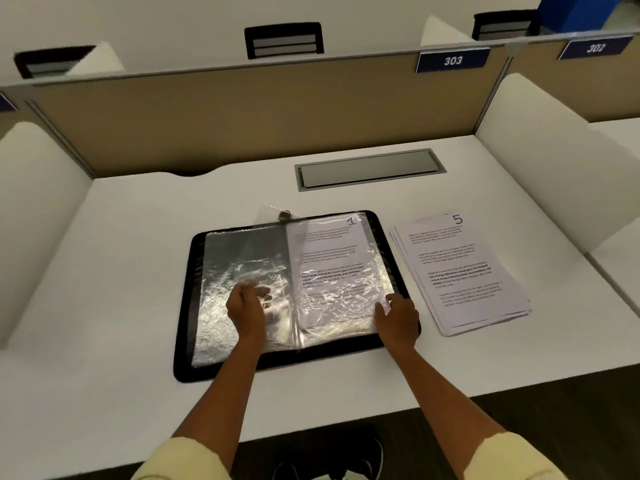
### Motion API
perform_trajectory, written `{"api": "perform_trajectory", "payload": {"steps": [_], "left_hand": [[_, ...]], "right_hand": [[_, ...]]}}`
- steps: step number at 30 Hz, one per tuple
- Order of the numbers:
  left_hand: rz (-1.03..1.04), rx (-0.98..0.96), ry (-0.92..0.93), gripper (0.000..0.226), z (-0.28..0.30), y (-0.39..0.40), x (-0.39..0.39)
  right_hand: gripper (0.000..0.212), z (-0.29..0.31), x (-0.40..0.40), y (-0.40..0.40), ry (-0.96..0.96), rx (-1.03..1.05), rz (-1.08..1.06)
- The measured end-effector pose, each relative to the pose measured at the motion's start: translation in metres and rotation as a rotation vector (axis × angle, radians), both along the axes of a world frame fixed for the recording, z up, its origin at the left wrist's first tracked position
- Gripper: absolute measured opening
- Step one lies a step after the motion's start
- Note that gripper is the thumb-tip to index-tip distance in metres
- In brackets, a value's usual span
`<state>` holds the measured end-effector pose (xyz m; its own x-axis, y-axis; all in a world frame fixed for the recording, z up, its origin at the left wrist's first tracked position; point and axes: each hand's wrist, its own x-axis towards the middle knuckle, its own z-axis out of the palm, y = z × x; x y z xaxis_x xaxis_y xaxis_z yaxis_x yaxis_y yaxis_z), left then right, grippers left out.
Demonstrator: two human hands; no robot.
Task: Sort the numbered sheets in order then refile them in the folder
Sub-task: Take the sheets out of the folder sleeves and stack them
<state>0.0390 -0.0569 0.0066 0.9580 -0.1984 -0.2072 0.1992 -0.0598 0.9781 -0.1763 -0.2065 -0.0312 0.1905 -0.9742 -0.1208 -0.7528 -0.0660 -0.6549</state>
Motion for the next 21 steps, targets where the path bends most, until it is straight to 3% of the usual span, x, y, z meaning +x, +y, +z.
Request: {"api": "perform_trajectory", "payload": {"steps": [5, 8, 11, 15, 21], "left_hand": [[0.121, -0.14, 0.262, 0.021, -0.003, 0.037, 0.026], [0.189, -0.179, 0.392, 0.043, -0.004, 0.056, 0.036], [0.231, -0.133, 0.362, 0.04, 0.004, 0.072, 0.041], [0.139, -0.061, 0.348, 0.016, -0.001, 0.095, 0.057], [-0.005, 0.325, 0.113, 0.006, -0.005, 0.118, 0.071]], "right_hand": [[0.04, 0.0, 0.005, 0.008, 0.013, -0.014, -0.041], [0.037, 0.0, 0.006, 0.011, -0.01, -0.023, -0.085], [0.033, 0.002, 0.007, 0.015, -0.051, -0.035, -0.122], [0.027, 0.001, 0.01, 0.018, -0.107, -0.018, -0.208], [0.016, 0.006, 0.016, 0.026, -0.132, -0.055, -0.248]]}}
